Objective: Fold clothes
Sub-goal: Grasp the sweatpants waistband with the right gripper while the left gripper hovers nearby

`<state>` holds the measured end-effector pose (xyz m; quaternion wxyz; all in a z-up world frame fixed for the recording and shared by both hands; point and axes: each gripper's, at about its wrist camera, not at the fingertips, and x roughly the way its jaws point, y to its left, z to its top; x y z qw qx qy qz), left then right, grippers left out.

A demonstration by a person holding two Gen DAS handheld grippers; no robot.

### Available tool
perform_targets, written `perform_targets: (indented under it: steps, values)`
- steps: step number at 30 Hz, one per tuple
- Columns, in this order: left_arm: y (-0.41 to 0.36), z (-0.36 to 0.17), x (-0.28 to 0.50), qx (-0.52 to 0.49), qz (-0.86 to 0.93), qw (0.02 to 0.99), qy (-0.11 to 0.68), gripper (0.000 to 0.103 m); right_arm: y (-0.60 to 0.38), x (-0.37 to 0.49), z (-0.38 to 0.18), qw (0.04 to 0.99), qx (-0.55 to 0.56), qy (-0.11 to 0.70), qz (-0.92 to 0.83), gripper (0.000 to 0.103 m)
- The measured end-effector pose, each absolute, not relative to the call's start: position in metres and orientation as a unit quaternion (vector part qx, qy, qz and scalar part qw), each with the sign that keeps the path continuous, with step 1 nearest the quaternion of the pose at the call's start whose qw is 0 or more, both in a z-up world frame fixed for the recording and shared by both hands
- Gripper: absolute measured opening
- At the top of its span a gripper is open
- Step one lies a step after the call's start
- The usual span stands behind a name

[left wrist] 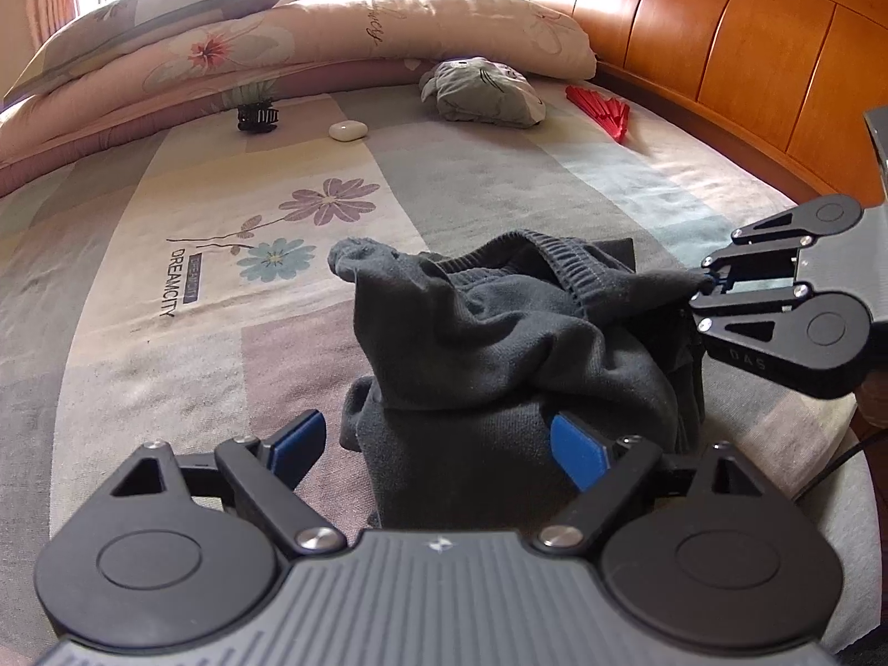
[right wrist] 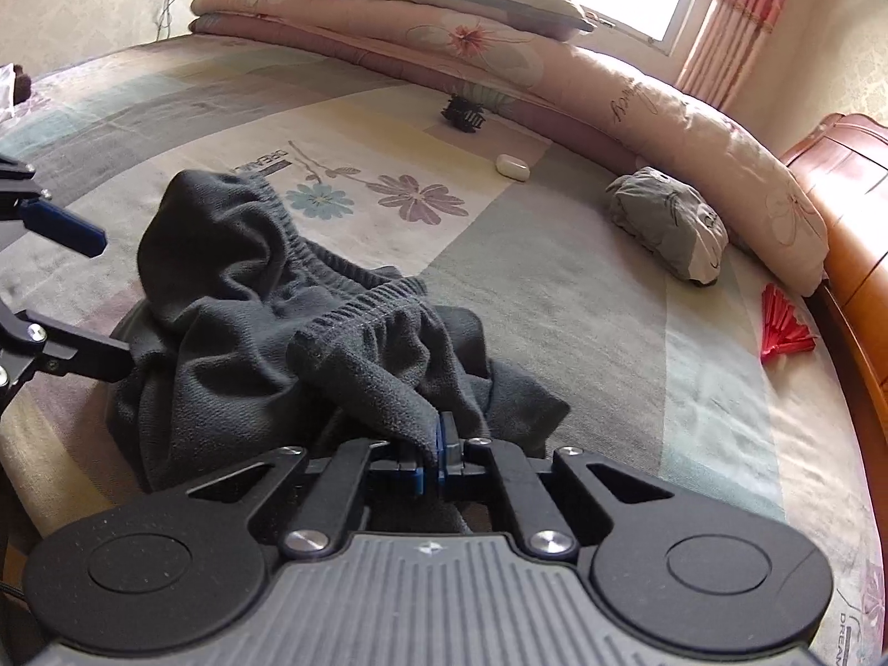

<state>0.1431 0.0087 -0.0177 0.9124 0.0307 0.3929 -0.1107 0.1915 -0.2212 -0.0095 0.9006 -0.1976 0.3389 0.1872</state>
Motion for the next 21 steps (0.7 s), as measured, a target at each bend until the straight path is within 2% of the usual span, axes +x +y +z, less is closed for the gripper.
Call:
perform_targets:
  steps: [10,21]
  values:
    - [-0.001,-0.016,0.142,0.022,-0.112,0.911,0.396,0.089,-0.292,0.201,-0.009,0.912,-0.166,0.358,0.111,0.005]
    - [-0.015,-0.009,0.139,0.023,-0.121,0.914,0.386,0.089,-0.358,0.190,-0.046,0.896,-0.142,0.420,0.019,0.006]
